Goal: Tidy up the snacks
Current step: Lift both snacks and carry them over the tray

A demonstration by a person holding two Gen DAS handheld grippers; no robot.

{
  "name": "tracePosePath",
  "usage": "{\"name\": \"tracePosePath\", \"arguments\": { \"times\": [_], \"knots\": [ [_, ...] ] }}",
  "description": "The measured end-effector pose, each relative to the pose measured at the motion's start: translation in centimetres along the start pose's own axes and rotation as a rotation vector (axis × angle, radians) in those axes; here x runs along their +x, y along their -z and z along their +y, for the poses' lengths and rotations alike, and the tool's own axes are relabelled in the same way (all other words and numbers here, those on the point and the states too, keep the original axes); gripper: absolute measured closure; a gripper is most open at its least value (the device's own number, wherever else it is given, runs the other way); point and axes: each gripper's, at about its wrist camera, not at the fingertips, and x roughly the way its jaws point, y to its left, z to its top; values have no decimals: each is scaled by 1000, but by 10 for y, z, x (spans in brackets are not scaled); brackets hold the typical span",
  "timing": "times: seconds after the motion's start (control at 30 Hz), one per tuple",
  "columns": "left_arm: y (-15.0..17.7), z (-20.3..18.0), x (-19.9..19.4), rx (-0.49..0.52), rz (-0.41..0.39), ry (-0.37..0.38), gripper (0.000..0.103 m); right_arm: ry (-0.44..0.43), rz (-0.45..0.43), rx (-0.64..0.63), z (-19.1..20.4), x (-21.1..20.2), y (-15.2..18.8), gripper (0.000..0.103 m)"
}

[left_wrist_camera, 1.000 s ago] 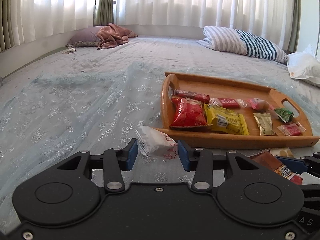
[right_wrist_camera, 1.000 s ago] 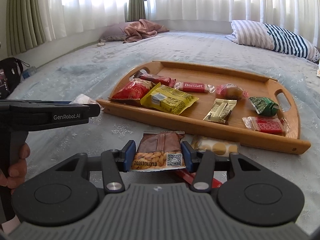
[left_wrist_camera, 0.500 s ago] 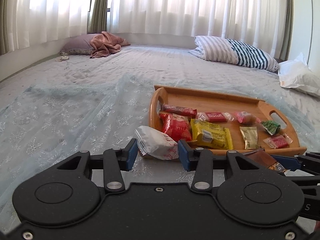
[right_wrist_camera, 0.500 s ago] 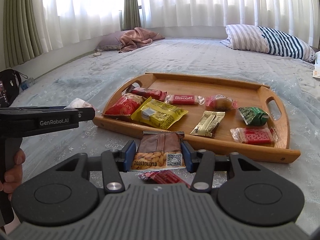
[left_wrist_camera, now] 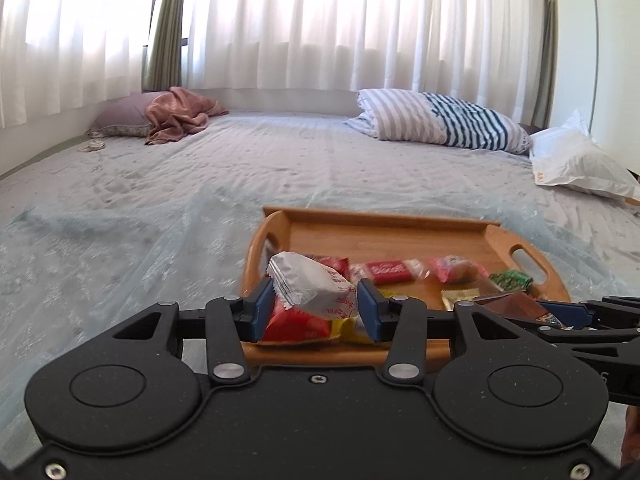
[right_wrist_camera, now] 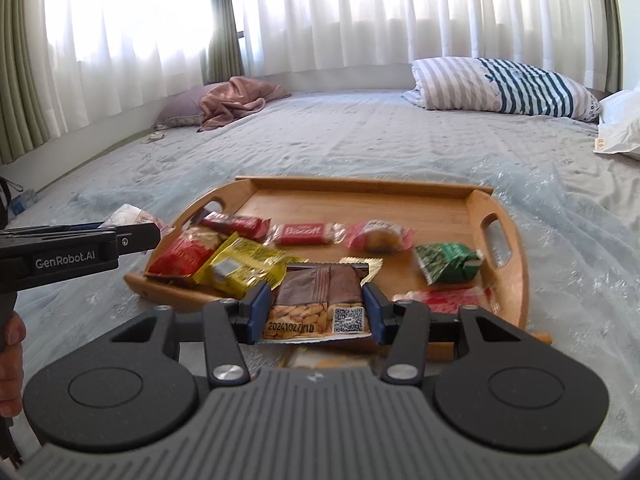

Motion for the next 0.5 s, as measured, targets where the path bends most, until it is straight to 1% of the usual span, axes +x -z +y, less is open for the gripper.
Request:
{"name": "tracePosePath", "arguments": {
  "times": [0.27, 0.5],
  "knots": [
    [-23, -22, 23, 13, -37, 62, 60, 40, -35, 17, -22, 12, -22, 49],
    [-37, -42, 55, 32, -18, 91, 60, 77, -62, 59, -47, 24, -39, 49]
  ]
}}
